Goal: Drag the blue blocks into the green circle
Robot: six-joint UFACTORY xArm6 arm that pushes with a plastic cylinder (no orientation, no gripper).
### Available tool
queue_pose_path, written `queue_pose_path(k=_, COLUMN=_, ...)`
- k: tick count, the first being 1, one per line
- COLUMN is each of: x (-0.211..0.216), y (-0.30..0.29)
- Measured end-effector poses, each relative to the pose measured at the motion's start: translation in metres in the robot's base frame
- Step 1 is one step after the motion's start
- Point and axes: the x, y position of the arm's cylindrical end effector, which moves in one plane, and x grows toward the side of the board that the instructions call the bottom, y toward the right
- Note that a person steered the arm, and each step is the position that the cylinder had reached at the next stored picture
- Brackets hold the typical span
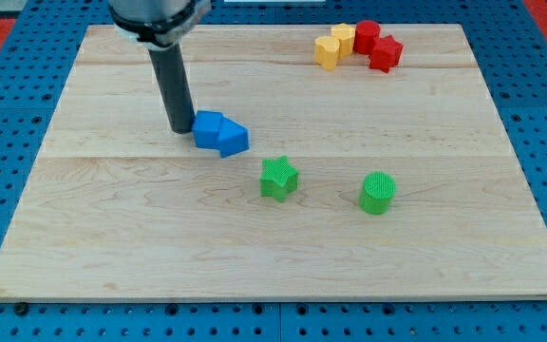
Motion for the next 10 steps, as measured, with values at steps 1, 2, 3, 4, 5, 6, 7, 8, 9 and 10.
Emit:
queue_pose_path(k=1, x=0.018, y=0.018)
queue_pose_path(k=2, x=0.019, y=0.034)
queue_pose_path(k=3, x=0.019, y=0.042)
queue_pose_path(k=4, x=0.019, y=0.042)
queue_pose_path(k=5, x=0.012, y=0.044)
queue_pose_path(k=6, x=-0.007, y=0.049)
queue_pose_path(k=7, x=-0.017, y=0.083)
queue_pose_path(k=8, x=-0.017, y=0.126)
queue_pose_path(k=9, x=0.010, y=0.179)
queue_pose_path(k=10, x=0.042, y=0.213)
